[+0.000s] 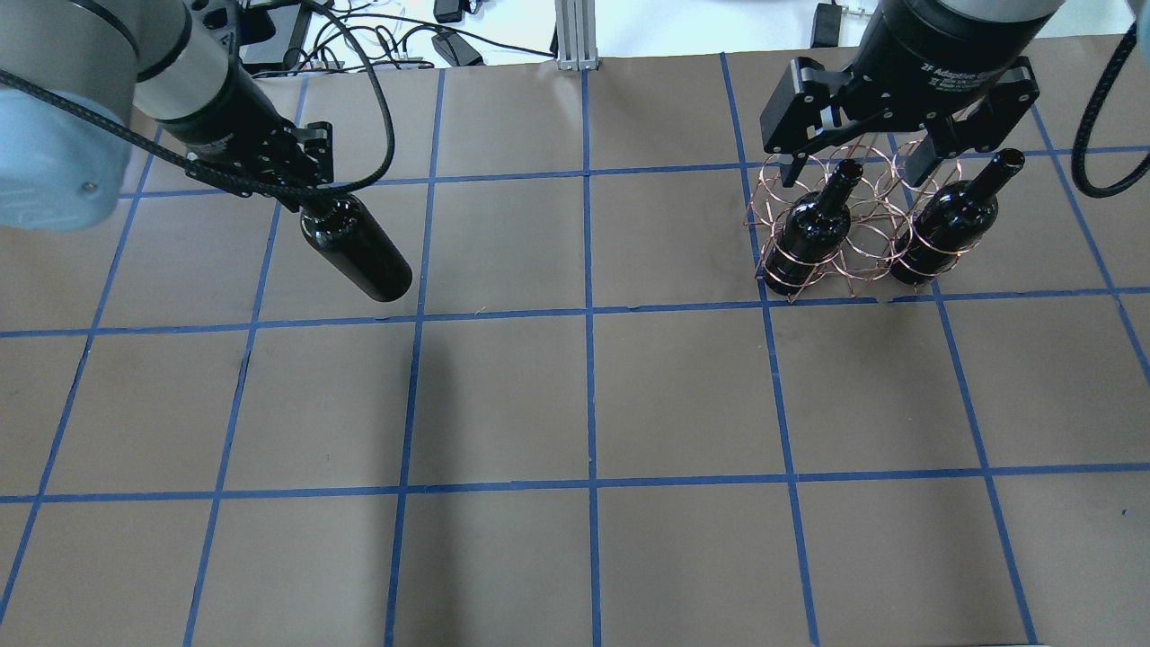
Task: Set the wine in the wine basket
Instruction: 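Lift the bottle with the left gripper and turn it upright, then carry the bottle to the table center, stand it, open left gripper, then retract the left arm while the right gripper leaves the rack toward the bottle, then move the right gripper over the standing bottle and lower it, then close the right gripper around the standing bottle, then lift the bottle with the right gripper and carry it to the rack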
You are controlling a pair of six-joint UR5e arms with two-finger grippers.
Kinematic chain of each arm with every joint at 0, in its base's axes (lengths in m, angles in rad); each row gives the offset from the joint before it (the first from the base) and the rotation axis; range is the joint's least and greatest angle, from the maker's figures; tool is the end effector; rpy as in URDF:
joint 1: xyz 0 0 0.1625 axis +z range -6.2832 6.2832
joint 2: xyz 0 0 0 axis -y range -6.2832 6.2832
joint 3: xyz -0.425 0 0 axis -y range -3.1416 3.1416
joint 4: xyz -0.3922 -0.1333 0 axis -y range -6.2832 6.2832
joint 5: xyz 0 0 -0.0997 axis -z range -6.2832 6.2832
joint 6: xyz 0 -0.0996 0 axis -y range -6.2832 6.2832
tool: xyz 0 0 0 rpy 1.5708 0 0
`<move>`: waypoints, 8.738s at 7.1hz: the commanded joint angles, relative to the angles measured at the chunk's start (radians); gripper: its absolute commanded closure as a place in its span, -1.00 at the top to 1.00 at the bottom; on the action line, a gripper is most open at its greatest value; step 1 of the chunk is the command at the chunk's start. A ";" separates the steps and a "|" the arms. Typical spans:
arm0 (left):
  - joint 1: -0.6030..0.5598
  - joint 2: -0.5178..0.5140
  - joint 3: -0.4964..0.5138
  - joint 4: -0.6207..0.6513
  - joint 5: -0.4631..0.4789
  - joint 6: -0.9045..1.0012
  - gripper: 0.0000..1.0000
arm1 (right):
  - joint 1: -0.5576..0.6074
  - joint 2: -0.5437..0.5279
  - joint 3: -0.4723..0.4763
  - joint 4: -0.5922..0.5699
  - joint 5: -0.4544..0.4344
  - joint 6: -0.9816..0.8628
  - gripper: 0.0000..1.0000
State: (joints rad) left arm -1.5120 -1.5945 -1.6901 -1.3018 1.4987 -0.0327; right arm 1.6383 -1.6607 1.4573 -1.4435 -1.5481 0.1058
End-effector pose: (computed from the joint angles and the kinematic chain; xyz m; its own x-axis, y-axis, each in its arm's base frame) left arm -0.1103 -0.5170 0.4455 -0.9938 -0.0819 0.0755 -0.0908 0.9882 -0.1233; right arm 0.1658 -0.4428 0.5733 -0.9989 0.0363 -0.0305 0.0384 0.9966 -0.0732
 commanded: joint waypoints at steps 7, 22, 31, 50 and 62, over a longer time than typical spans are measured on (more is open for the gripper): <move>-0.132 0.149 -0.269 0.062 0.075 -0.139 -1.00 | 0.000 -0.001 0.000 0.000 0.003 0.002 1.00; -0.172 0.169 -0.286 -0.030 0.084 -0.147 0.70 | 0.006 0.007 0.018 0.008 0.006 0.021 1.00; 0.249 0.097 0.106 -0.310 0.087 0.310 1.00 | 0.179 0.070 0.018 -0.070 0.160 0.312 1.00; 0.388 0.059 0.092 -0.264 0.080 0.459 1.00 | 0.716 0.535 -0.178 -0.360 0.008 0.899 1.00; 0.388 0.054 0.092 -0.264 0.080 0.459 1.00 | 0.590 0.356 -0.120 -0.186 -0.014 0.676 -1.00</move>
State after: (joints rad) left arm -1.1244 -1.5401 -1.5984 -1.5662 1.5785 0.4265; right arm 2.2981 -1.2301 1.3351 -1.7114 -1.5620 0.8432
